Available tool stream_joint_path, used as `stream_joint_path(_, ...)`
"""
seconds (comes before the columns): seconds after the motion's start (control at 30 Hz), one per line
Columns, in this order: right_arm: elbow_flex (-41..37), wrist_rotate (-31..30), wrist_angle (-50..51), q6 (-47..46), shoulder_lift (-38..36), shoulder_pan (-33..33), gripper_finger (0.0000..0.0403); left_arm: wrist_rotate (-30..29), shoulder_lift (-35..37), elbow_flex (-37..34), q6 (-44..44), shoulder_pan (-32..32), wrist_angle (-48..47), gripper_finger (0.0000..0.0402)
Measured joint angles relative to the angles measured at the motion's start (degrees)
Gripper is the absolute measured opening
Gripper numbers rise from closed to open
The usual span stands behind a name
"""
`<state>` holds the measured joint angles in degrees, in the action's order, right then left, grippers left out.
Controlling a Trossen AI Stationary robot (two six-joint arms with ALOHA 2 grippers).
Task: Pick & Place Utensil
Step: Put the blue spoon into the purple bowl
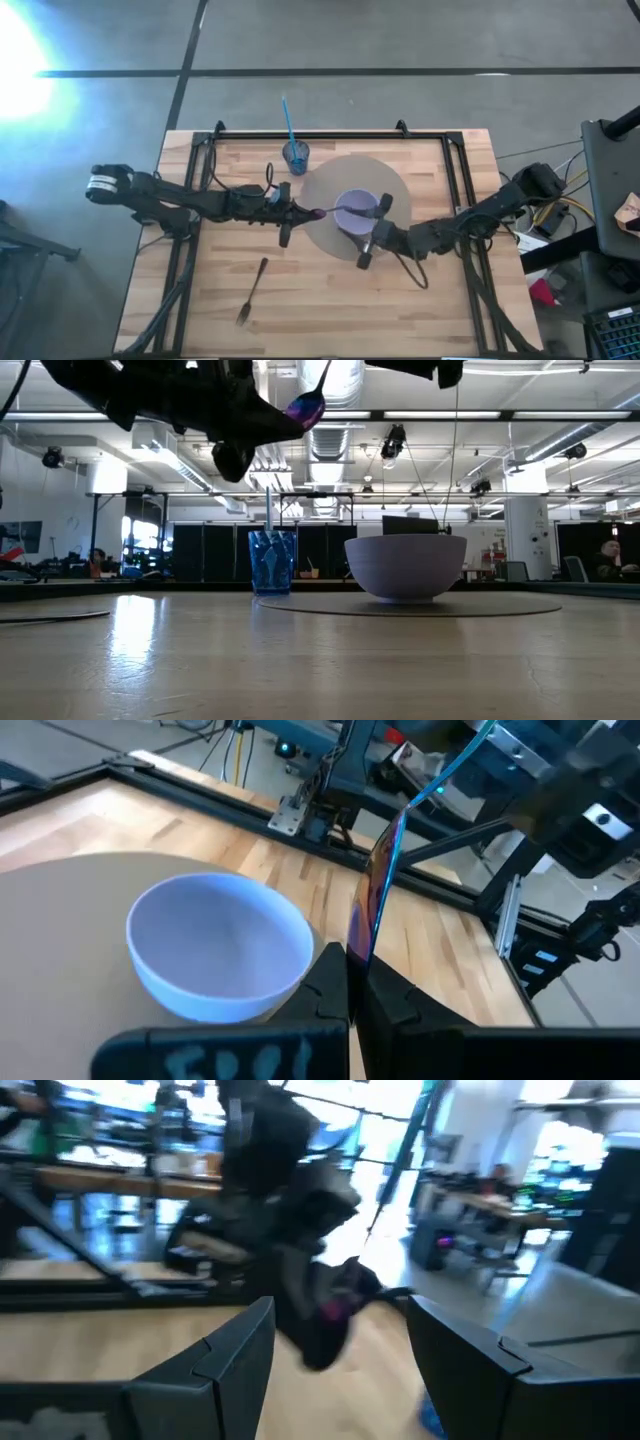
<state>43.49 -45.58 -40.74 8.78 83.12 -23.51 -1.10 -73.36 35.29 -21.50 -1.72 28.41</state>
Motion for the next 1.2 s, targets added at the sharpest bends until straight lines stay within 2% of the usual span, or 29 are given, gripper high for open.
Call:
stream_joint_path(0.07,0.97,-1.33,-0.78,1.55,0.44,0.17,0.0224,0.00,-0.24,0.03,0.07,0.00,0.52,0.0000)
stream_joint_path(0.7,7.35,-0.72,-2.03,7.95,-0.19,0.63,0.0216,0.00,-1.00,0.03,-0.01,-0.04,0.58,0.0000)
stream_joint_path(0.9,7.57,-0.89,-1.53,7.86,-0.23,0.70,0.0172,0.00,-1.00,0.02,-0.06,-0.04,0.45,0.0000)
stream_joint_path(1.2,7.01,-0.90,-1.52,8.06,-0.23,0.92,0.0062,0.02,-1.00,0.02,-0.59,-0.04,0.06,0.0000)
